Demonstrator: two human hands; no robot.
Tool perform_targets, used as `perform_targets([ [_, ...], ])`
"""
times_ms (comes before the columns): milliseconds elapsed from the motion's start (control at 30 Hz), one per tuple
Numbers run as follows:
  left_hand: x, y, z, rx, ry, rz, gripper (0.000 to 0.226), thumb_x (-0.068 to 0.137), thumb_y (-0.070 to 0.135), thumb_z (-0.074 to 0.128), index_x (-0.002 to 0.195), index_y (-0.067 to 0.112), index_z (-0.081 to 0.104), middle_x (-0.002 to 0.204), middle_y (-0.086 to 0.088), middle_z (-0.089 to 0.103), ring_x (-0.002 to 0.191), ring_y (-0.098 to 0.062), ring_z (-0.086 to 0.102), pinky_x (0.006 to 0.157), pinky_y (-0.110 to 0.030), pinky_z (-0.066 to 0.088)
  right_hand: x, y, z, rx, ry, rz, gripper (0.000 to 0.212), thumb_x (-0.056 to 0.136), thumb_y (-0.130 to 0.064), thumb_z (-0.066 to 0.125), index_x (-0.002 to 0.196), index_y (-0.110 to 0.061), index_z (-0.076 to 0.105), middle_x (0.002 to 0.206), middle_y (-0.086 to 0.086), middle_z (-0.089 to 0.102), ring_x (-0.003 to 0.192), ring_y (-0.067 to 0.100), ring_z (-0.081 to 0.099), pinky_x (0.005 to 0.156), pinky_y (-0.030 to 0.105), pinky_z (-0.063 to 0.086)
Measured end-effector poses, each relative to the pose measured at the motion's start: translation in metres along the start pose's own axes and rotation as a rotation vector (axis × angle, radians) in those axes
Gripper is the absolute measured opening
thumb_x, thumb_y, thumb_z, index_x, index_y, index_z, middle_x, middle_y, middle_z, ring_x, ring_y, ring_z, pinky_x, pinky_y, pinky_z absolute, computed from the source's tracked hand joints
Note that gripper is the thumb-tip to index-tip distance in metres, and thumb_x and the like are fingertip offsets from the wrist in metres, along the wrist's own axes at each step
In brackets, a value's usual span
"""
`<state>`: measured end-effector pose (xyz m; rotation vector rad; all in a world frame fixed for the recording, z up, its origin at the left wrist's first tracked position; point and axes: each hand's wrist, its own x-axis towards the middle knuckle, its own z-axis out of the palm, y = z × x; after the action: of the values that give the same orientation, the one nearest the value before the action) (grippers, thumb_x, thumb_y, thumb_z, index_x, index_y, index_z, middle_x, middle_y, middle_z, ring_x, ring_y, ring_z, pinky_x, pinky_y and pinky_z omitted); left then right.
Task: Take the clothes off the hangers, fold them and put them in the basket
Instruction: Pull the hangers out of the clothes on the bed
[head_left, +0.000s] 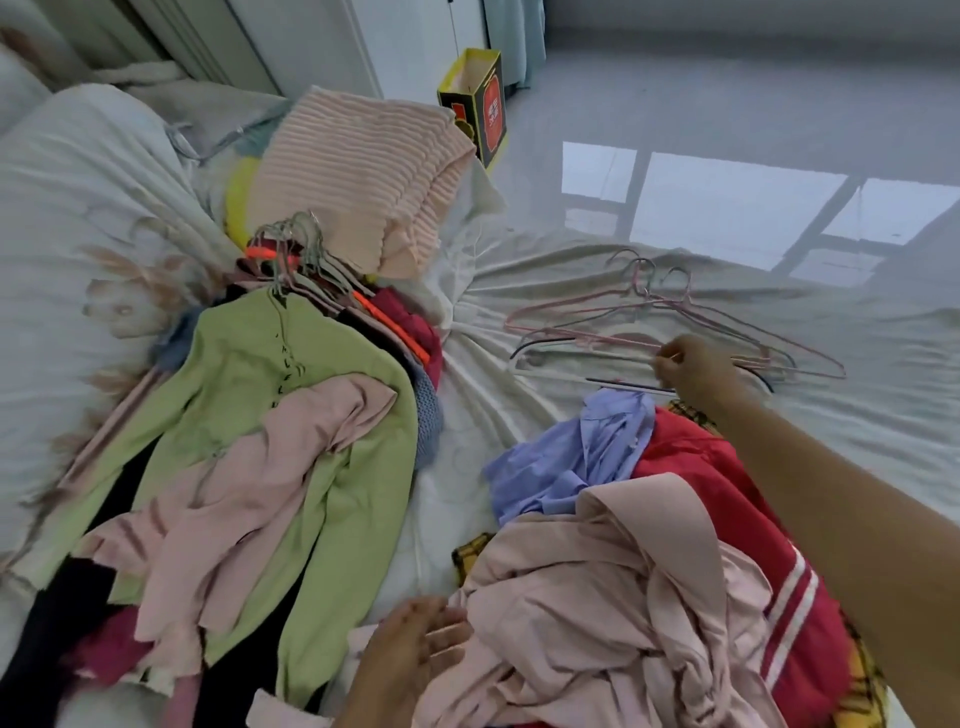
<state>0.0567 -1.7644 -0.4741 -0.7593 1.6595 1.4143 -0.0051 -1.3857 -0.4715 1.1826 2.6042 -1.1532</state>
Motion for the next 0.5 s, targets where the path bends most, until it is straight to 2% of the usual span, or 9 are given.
perform_targets([
  [67, 0.006, 0.022, -0.003, 0.085, 0.040, 0.109, 0.012, 0.096, 0.012, 0.048, 0.088, 0.004, 0.054, 0.087, -0.013, 0.063, 0.075, -0.024, 0.059, 0.061, -0.030, 0.049, -0.024, 0.006, 0.025, 0.033, -0.079, 0.015, 0.013, 0.086, -0.005, 0.054, 0.077, -0.006, 0.063, 0.081, 0.022, 0.067, 0.080, 0.033, 0.064, 0.073, 0.034, 0.045],
  [167, 0.025, 0.042, -0.034, 0.530, 0.090, 0.262, 0.004, 0.093, 0.013, 0.054, 0.090, 0.010, 0.055, 0.096, -0.009, 0.058, 0.084, -0.019, 0.055, 0.074, -0.029, 0.044, -0.072, 0.015, 0.066, 0.046, -0.194, 0.005, 0.034, 0.084, 0.000, 0.053, 0.055, -0.016, 0.051, 0.063, 0.012, 0.061, 0.069, 0.033, 0.060, 0.065, 0.034, 0.043],
  [233, 0.050, 0.063, -0.065, 0.840, 0.193, 0.374, 0.019, 0.091, 0.018, 0.057, 0.107, 0.008, 0.056, 0.113, -0.010, 0.056, 0.103, -0.022, 0.055, 0.085, -0.027, 0.040, -0.107, 0.015, 0.086, 0.085, -0.250, -0.003, 0.034, 0.086, -0.001, 0.056, 0.058, -0.018, 0.052, 0.058, 0.002, 0.057, 0.060, 0.019, 0.055, 0.060, 0.028, 0.040],
  [300, 0.075, 0.087, -0.102, 0.983, 0.274, 0.404, 0.033, 0.090, 0.019, 0.058, 0.118, 0.002, 0.054, 0.124, -0.014, 0.053, 0.114, -0.026, 0.051, 0.087, -0.026, 0.037, -0.134, 0.013, 0.098, 0.177, -0.289, 0.012, 0.024, 0.088, 0.001, 0.056, 0.068, -0.011, 0.059, 0.060, -0.003, 0.058, 0.052, 0.004, 0.051, 0.052, 0.013, 0.038],
  [367, 0.099, 0.117, -0.134, 1.045, 0.332, 0.389, 0.040, 0.090, 0.019, 0.058, 0.123, -0.002, 0.049, 0.129, -0.019, 0.050, 0.117, -0.029, 0.050, 0.088, -0.029, 0.038, -0.152, 0.011, 0.102, 0.291, -0.261, 0.071, 0.019, 0.088, 0.008, 0.054, 0.074, -0.004, 0.060, 0.064, 0.002, 0.060, 0.046, -0.001, 0.054, 0.049, 0.007, 0.040],
  [500, 0.149, 0.171, -0.178, 1.160, 0.427, 0.384, 0.054, 0.089, 0.024, 0.061, 0.132, -0.002, 0.040, 0.134, -0.022, 0.045, 0.120, -0.034, 0.046, 0.095, -0.037, 0.039, -0.178, 0.005, 0.103, 0.461, -0.158, 0.206, 0.021, 0.090, 0.004, 0.052, 0.079, -0.011, 0.062, 0.075, 0.013, 0.067, 0.048, -0.003, 0.057, 0.046, 0.007, 0.042],
])
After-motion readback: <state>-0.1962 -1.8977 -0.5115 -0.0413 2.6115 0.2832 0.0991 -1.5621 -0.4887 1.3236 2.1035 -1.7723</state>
